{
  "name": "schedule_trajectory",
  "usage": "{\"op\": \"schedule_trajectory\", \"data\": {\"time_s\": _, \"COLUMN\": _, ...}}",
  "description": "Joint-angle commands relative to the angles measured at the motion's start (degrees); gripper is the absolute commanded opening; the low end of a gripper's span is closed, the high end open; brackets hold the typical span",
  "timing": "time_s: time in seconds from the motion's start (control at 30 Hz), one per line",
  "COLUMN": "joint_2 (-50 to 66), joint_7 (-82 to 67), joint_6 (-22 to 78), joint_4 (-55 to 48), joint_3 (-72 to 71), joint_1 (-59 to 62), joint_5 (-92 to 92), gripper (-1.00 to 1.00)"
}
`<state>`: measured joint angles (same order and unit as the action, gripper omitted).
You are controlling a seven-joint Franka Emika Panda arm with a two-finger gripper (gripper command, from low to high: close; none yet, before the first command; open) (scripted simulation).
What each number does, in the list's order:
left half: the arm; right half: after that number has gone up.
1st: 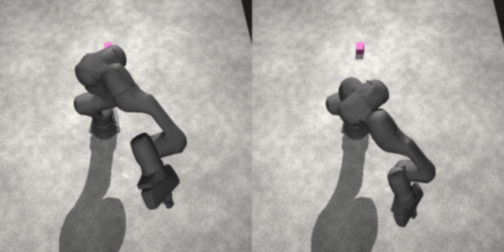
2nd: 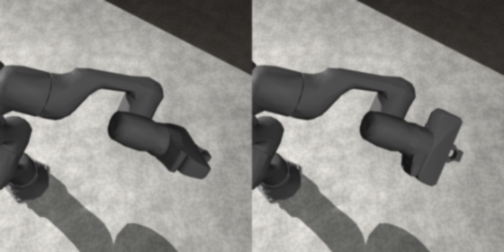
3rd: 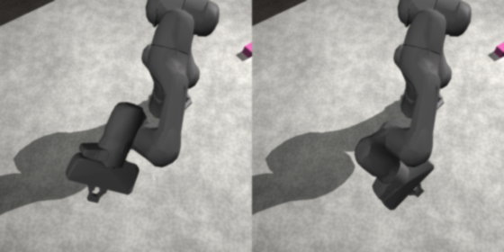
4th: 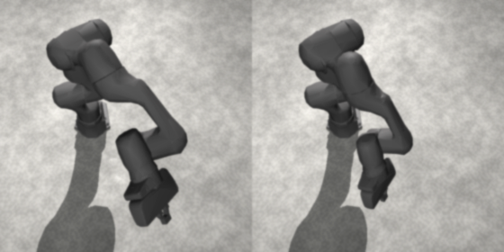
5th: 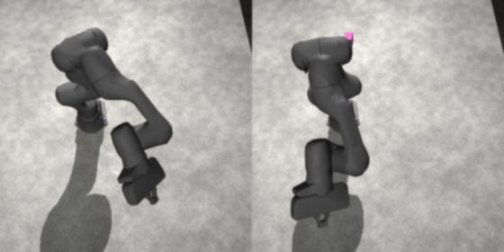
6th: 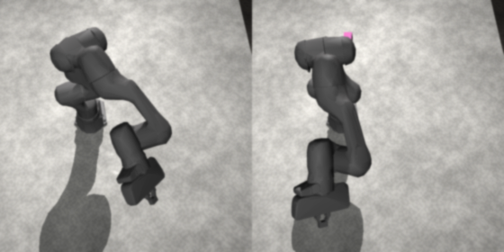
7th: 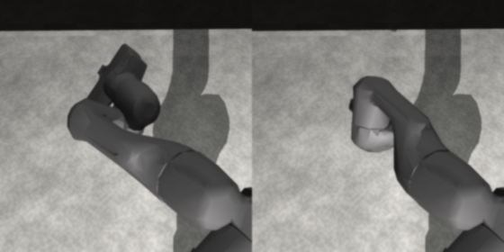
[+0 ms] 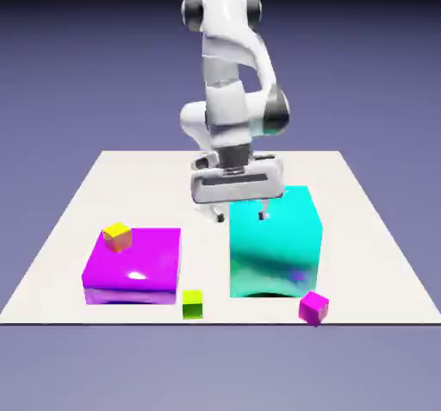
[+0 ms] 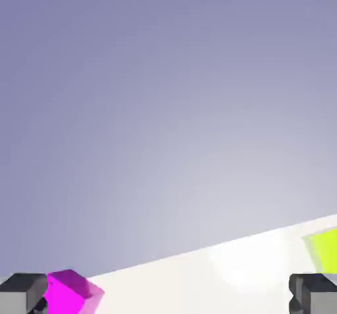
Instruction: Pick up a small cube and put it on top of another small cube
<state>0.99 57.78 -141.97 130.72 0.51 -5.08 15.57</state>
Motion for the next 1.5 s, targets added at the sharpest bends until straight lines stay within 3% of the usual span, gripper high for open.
{"op": "schedule_trajectory", "data": {"time_s": 0.0, "joint_2": 2.1, "joint_7": 0.9, "joint_6": 2.0, "joint_4": -1.9, "joint_3": 0.0, "joint_1": -0.1, "joint_5": 1.0, "gripper": 0.0}}
{"op": "schedule_trajectory", "data": {"time_s": 0.67, "joint_2": 43.6, "joint_7": 19.9, "joint_6": 41.5, "joint_4": -39.2, "joint_3": 0.7, "joint_1": -5.4, "joint_5": 20.2, "gripper": 0.0}}
{"op": "schedule_trajectory", "data": {"time_s": 0.73, "joint_2": 44.2, "joint_7": 20.1, "joint_6": 42.1, "joint_4": -39.8, "joint_3": 0.7, "joint_1": -5.5, "joint_5": 20.4, "gripper": 0.0}}
{"op": "schedule_trajectory", "data": {"time_s": 0.83, "joint_2": 47.2, "joint_7": 18.0, "joint_6": 35.0, "joint_4": -35.9, "joint_3": -0.7, "joint_1": -7.5, "joint_5": 22.6, "gripper": 0.0}}
{"op": "schedule_trajectory", "data": {"time_s": 0.87, "joint_2": 47.2, "joint_7": 18.0, "joint_6": 35.0, "joint_4": -35.9, "joint_3": -0.7, "joint_1": -7.5, "joint_5": 22.6, "gripper": -1.0}}
{"op": "schedule_trajectory", "data": {"time_s": 1.0, "joint_2": 44.0, "joint_7": 19.7, "joint_6": 42.4, "joint_4": -39.7, "joint_3": 1.0, "joint_1": -5.1, "joint_5": 20.2, "gripper": -1.0}}
{"op": "schedule_trajectory", "data": {"time_s": 1.47, "joint_2": 27.2, "joint_7": -12.9, "joint_6": 66.6, "joint_4": -33.1, "joint_3": 27.3, "joint_1": 22.9, "joint_5": -0.6, "gripper": -1.0}}
